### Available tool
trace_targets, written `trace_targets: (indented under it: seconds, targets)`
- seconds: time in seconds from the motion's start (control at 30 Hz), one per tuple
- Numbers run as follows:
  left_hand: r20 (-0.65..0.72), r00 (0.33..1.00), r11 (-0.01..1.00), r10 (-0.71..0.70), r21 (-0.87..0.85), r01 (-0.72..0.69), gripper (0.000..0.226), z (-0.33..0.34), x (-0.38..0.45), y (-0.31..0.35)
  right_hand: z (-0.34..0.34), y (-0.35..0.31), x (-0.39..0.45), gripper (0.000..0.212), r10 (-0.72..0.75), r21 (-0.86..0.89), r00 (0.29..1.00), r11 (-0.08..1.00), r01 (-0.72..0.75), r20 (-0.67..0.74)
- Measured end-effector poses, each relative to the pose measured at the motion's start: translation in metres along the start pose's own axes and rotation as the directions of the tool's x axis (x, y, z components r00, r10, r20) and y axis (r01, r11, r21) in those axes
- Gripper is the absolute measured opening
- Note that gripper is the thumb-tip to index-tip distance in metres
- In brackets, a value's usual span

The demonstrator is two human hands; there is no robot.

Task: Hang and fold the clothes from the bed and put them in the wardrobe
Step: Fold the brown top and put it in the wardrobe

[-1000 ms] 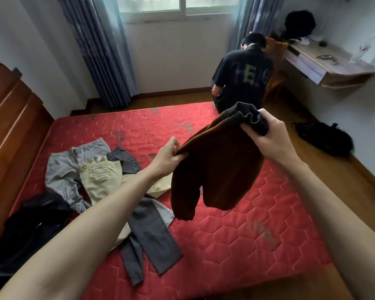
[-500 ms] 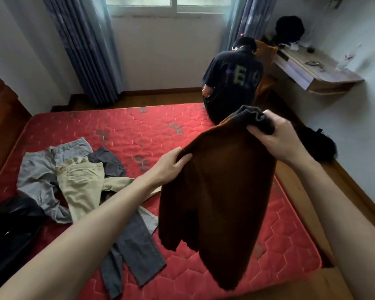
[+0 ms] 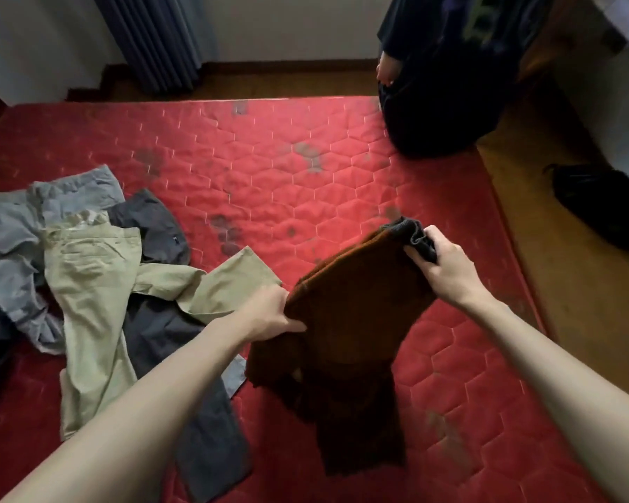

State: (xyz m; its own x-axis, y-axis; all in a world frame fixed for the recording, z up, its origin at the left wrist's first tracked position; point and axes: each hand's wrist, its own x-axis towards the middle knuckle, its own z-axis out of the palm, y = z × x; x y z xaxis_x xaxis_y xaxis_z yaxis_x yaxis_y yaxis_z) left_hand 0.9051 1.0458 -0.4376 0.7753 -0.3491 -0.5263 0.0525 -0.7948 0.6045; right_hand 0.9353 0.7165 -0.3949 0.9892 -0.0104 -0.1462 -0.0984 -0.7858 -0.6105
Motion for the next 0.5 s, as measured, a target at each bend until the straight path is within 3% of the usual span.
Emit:
trace_targets:
  seconds: [0.13, 0.2, 0.3, 0.37, 0.43, 0.5]
  targets:
    - [0.095, 0.989, 0.993, -0.111, -0.038, 0.115, 0.019, 0.005, 0.047, -0.034, 0.039, 0.021, 0.039, 0.025, -0.023, 0.035, 0.998, 0.999, 0.025, -0.057]
    - [0.065, 0.99, 0.987, -0.125, -0.093, 0.131, 0.021, 0.008, 0.066, -0.055, 0.055, 0.028, 0.06, 0.025, -0.016, 0.029, 0.996, 0.999, 0.018, -0.084]
    - [-0.143, 0.97, 0.941, -0.196, -0.306, 0.146, 0.038, 0.014, 0.09, -0.085, 0.073, 0.032, 0.099, 0.027, -0.022, 0.005, 0.994, 1.0, 0.023, -0.104]
    - [-0.273, 0.932, 0.893, -0.237, -0.439, 0.099, 0.037, 0.015, 0.105, -0.094, 0.085, 0.03, 0.13, 0.03, -0.043, -0.012, 0.994, 0.999, 0.042, -0.101]
    - [-0.384, 0.889, 0.902, -0.248, -0.426, 0.068, 0.032, 0.008, 0.123, -0.098, 0.097, 0.027, 0.161, 0.03, -0.052, -0.041, 0.995, 0.998, 0.049, -0.089]
    - [-0.46, 0.846, 0.941, -0.271, -0.311, 0.133, 0.034, -0.004, 0.147, -0.109, 0.114, 0.025, 0.192, 0.03, -0.053, -0.062, 0.996, 0.997, 0.049, -0.076]
